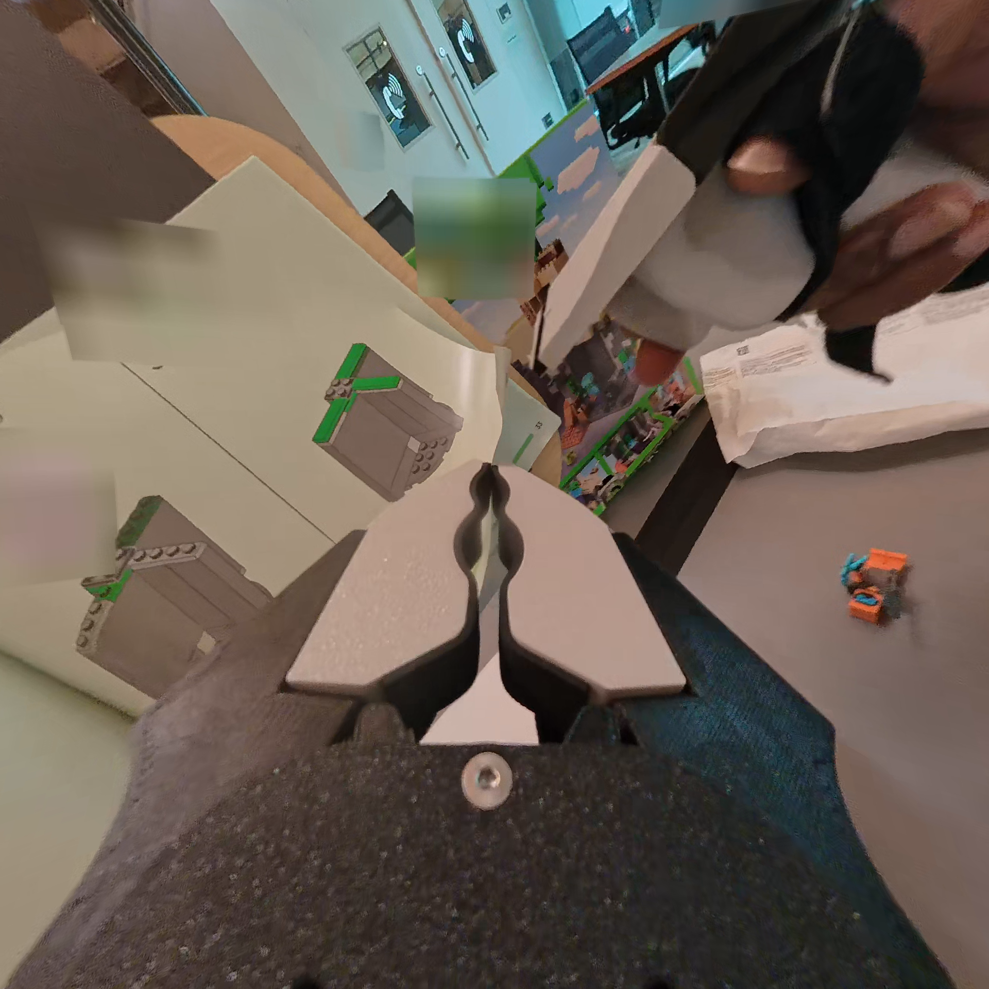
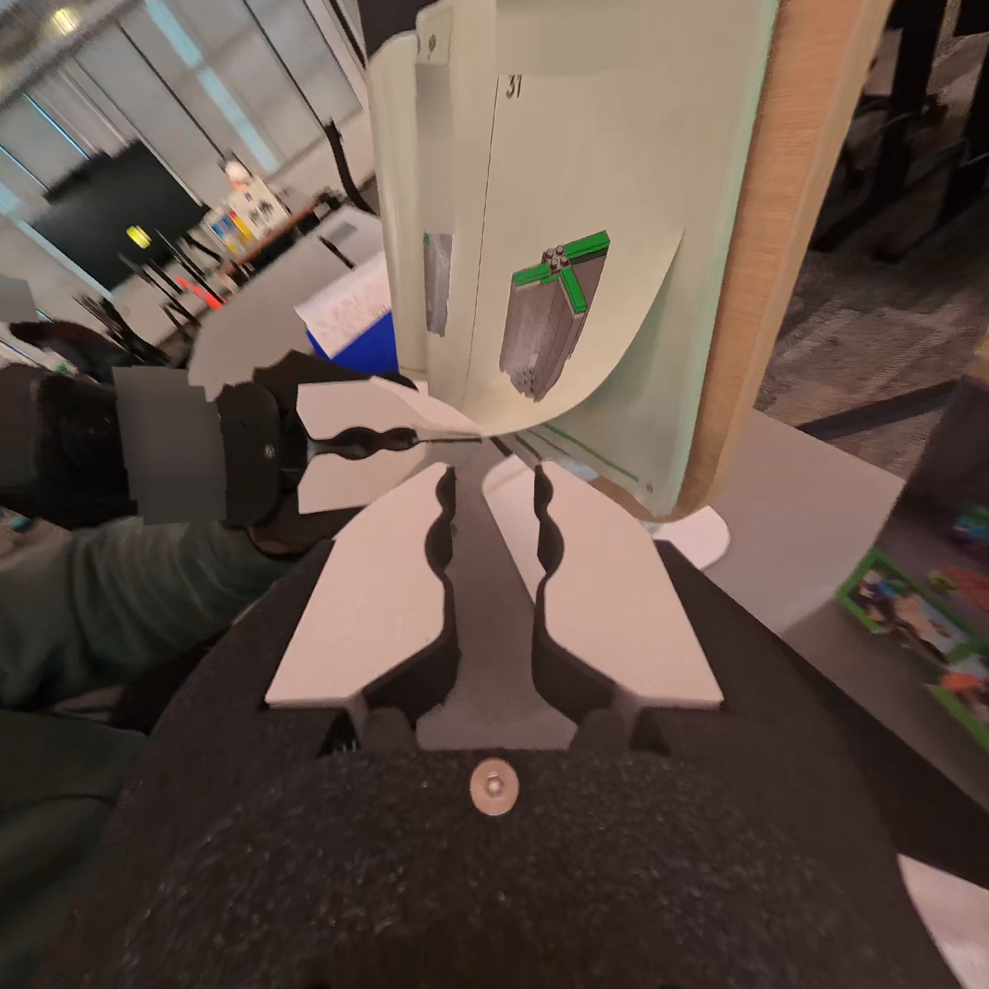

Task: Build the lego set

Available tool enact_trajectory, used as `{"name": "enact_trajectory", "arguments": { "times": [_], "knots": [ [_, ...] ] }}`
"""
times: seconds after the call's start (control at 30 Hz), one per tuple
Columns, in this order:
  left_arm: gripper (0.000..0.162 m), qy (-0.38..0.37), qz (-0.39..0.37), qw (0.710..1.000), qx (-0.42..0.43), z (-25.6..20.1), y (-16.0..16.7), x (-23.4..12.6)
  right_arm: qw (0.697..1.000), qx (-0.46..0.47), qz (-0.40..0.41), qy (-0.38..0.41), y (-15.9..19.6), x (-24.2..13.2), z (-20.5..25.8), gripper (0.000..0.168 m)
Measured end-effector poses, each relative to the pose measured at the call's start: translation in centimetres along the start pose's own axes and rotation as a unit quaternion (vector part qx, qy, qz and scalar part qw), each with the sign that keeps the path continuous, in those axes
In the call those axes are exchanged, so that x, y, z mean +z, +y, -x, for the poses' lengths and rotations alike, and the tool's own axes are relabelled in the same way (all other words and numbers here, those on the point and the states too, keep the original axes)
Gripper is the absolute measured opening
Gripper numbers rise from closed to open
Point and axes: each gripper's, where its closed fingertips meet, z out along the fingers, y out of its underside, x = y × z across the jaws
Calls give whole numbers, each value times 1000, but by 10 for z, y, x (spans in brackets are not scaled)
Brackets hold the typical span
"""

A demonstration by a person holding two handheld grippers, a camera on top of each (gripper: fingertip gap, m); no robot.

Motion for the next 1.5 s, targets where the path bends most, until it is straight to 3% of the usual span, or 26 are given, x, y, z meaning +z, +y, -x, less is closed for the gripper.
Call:
{"name": "enact_trajectory", "arguments": {
  "times": [0.2, 0.53, 0.73, 0.93, 1.1, 1.33, 1.5],
  "knots": [
    [0, 32, -19, 996, -77, 4, -6, -7, 998, 13, -50, -20, -15, 9, -2, 24],
    [0, 37, -26, 995, -87, 4, -6, -11, 997, 31, -49, -45, -21, 20, 16, 40],
    [0, 47, -19, 996, -75, -8, 3, -11, 998, 14, -44, -34, -11, 18, 12, 0],
    [8, 51, -19, 996, -64, -14, 6, -17, 998, -31, -44, -16, -4, 17, 10, 0],
    [14, 53, -16, 998, -24, -27, 7, -32, 991, -127, -43, 16, -5, 17, 13, 0],
    [11, 65, -13, 997, -24, -35, 11, -67, 988, -145, -46, 5, -10, 17, 33, 0],
    [8, 49, -6, 997, -54, -27, 25, -109, 983, -179, -34, -31, -16, 29, 75, 0]
  ]
}}
